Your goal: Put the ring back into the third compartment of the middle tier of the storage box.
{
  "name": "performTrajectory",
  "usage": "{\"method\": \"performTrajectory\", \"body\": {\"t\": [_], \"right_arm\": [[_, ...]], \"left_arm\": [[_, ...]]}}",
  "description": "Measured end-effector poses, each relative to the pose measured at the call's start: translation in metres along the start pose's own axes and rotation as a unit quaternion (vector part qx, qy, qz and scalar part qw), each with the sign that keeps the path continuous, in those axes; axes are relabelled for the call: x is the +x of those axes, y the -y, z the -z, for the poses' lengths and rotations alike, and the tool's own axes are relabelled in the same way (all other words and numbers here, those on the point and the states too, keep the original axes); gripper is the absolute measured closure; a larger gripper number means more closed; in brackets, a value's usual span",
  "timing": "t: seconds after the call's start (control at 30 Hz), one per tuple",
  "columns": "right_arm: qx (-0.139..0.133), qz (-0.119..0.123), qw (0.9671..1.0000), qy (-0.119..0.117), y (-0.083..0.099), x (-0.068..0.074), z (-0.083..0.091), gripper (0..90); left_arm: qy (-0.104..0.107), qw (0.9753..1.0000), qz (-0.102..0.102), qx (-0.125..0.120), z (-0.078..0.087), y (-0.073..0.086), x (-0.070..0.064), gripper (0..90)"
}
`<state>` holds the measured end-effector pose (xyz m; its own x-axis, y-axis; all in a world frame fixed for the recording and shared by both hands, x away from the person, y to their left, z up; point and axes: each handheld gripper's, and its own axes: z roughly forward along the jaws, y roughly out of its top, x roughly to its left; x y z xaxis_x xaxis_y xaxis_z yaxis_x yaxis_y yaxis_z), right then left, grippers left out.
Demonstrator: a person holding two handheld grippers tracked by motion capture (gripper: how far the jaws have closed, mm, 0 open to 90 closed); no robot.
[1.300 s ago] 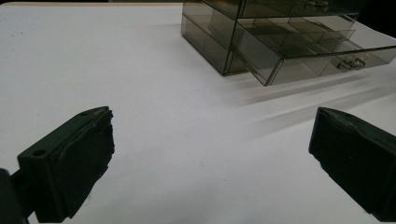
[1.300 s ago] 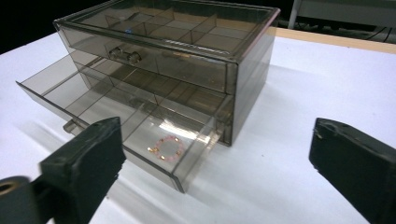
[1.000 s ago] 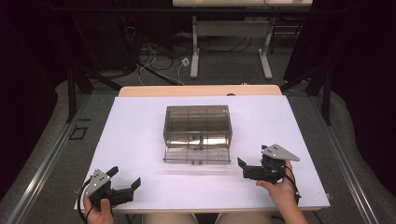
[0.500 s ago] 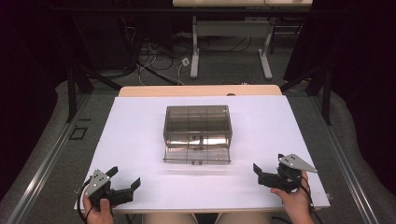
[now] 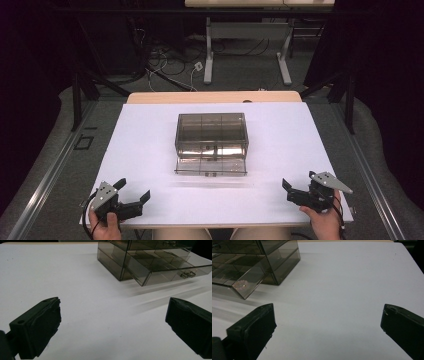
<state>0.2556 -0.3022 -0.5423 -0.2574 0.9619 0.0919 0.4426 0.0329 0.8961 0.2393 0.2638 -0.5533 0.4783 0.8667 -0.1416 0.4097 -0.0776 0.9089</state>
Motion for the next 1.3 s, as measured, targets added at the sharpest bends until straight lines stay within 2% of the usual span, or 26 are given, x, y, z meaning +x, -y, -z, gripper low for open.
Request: {"method": "performTrajectory", "body": {"t": [0.13, 0.2, 0.4, 0.43, 0.47, 0.57, 0.6, 0.63, 0.73, 0.77, 0.8, 0.97, 1.0, 1.13, 1.17, 1.2, 1.3], "right_arm": [[0.004, -0.003, 0.9999, 0.012, 0.004, -0.004, 0.0, 0.0], [0.0, -0.007, 0.9999, 0.01, 0.006, -0.007, 0.0, 0.0], [0.012, -0.02, 0.9995, 0.021, 0.01, -0.013, 0.002, 0.0], [-0.009, -0.022, 0.9994, 0.023, 0.012, -0.014, 0.0, 0.0], [0.003, -0.022, 0.9995, 0.021, 0.012, -0.015, 0.002, 0.0], [0.005, -0.03, 0.9993, 0.022, 0.014, -0.018, 0.003, 0.0], [-0.012, -0.032, 0.999, 0.027, 0.016, -0.018, 0.0, 0.0], [0.005, -0.029, 0.9993, 0.025, 0.016, -0.019, 0.003, 0.0], [0.008, -0.035, 0.9989, 0.029, 0.019, -0.02, 0.003, 0.0], [0.0, -0.036, 0.9989, 0.031, 0.02, -0.02, 0.002, 0.0], [0.006, -0.039, 0.9988, 0.029, 0.02, -0.02, 0.003, 0.0], [0.001, -0.032, 0.9989, 0.035, 0.022, -0.019, 0.001, 0.0], [0.009, -0.031, 0.999, 0.031, 0.022, -0.019, 0.002, 0.0], [0.007, -0.028, 0.9992, 0.028, 0.024, -0.018, 0.0, 0.0], [-0.007, -0.032, 0.9989, 0.033, 0.025, -0.017, -0.003, 0.0], [0.008, -0.03, 0.9991, 0.028, 0.024, -0.017, -0.001, 0.0], [0.006, -0.028, 0.9992, 0.027, 0.025, -0.017, -0.001, 0.0]], "left_arm": [[-0.001, 1.0, 0.0, -0.001, 0.0, 0.0, 0.0, 0.4], [-0.001, 1.0, 0.0, -0.001, 0.0, 0.0, 0.001, 0.4], [-0.002, 1.0, 0.003, 0.0, 0.001, 0.0, 0.001, 0.4], [-0.002, 1.0, 0.003, 0.0, 0.001, 0.0, 0.001, 0.4], [-0.002, 1.0, 0.003, 0.0, 0.001, 0.0, 0.002, 0.4], [-0.002, 1.0, 0.003, 0.0, 0.001, 0.0, 0.002, 0.4], [-0.003, 1.0, 0.003, 0.0, 0.001, 0.0, 0.002, 0.4], [-0.003, 1.0, 0.003, -0.001, 0.001, 0.0, 0.002, 0.4], [-0.004, 1.0, 0.003, -0.002, 0.001, 0.0, 0.003, 0.4], [-0.004, 1.0, 0.004, -0.003, 0.001, 0.0, 0.003, 0.4], [-0.004, 1.0, 0.006, -0.003, 0.002, 0.001, 0.003, 0.4], [-0.005, 1.0, 0.005, -0.003, 0.002, 0.0, 0.003, 0.4], [-0.005, 1.0, 0.005, -0.003, 0.002, 0.0, 0.003, 0.4], [-0.005, 1.0, 0.005, -0.002, 0.002, 0.0, 0.003, 0.4], [-0.005, 1.0, 0.004, -0.003, 0.002, 0.0, 0.003, 0.4], [-0.005, 1.0, 0.005, -0.003, 0.002, 0.0, 0.004, 0.4], [-0.006, 1.0, 0.004, -0.003, 0.003, 0.0, 0.004, 0.4]]}}
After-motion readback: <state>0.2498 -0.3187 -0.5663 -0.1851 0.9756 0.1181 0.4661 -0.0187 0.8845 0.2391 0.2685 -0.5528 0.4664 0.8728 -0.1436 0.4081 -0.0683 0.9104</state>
